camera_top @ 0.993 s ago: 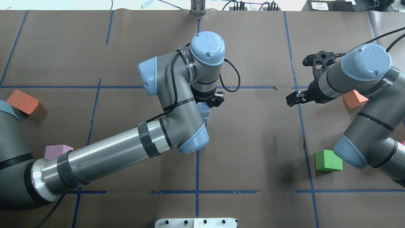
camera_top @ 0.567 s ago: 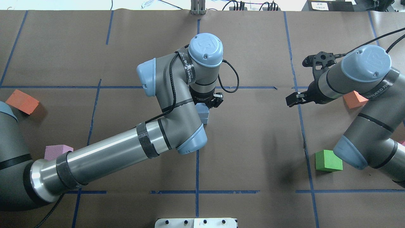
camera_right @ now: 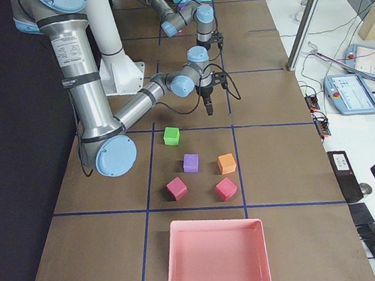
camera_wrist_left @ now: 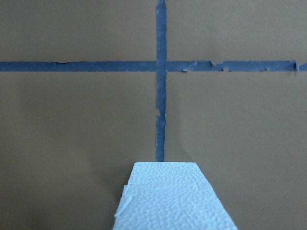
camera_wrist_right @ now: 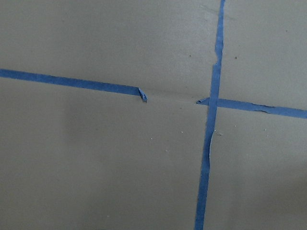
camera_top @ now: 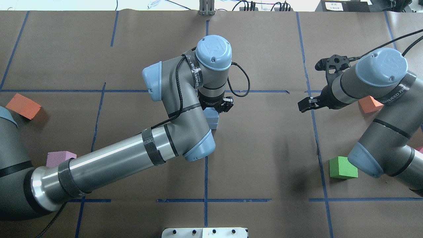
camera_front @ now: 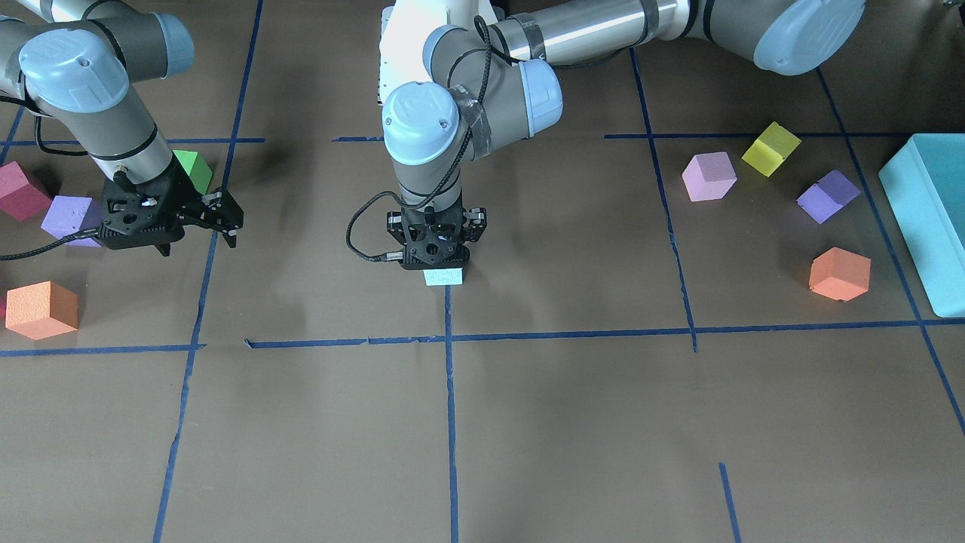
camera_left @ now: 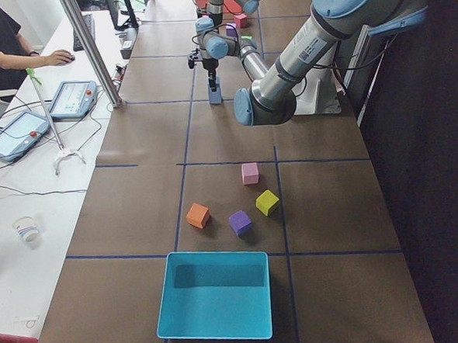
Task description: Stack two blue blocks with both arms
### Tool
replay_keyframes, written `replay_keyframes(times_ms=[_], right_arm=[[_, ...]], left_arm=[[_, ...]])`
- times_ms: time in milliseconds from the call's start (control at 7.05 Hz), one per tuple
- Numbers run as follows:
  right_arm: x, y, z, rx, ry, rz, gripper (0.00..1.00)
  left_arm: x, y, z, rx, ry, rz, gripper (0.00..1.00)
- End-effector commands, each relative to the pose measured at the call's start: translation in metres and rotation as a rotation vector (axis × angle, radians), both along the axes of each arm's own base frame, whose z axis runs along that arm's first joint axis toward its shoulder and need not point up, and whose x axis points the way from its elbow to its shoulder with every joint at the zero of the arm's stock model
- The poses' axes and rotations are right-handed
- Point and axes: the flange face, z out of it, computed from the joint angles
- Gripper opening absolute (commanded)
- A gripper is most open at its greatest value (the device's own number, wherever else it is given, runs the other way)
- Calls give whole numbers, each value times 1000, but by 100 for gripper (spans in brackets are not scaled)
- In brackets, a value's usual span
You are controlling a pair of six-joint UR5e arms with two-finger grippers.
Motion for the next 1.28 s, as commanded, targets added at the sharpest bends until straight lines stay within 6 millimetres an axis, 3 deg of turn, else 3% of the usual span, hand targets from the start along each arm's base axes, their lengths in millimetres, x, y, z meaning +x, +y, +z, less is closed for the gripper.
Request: replay_keyframes(times_ms=[0,142,284,567,709,851,993,1135], right_arm=[[-2,1,1,-1,1,-3,100],[-2,1,0,0,0,-3,100],[-2,1,2,-2,2,-3,100],[-2,1,1,0,-1,-2,100],[-2,1,1,-2,-2,-2,100],[-2,1,1,-2,-3,-1,100],[-2,1,0,0,-5,-1,100],[-2,1,0,0,-5,-1,100]], left_arm=[[0,0,0,2,0,2,38],[0,0,0,4,-1,2,81],[0,0,0,4,-1,2,100],[-2,1,-4,8,6,2,100],[-11,2,-17,22,23,-7,100],[-50,-8,-40,46,51,-49,100],[-92,-9,-49,52,44,-86,100],[-127,-7,-45,89,64,-125,100]])
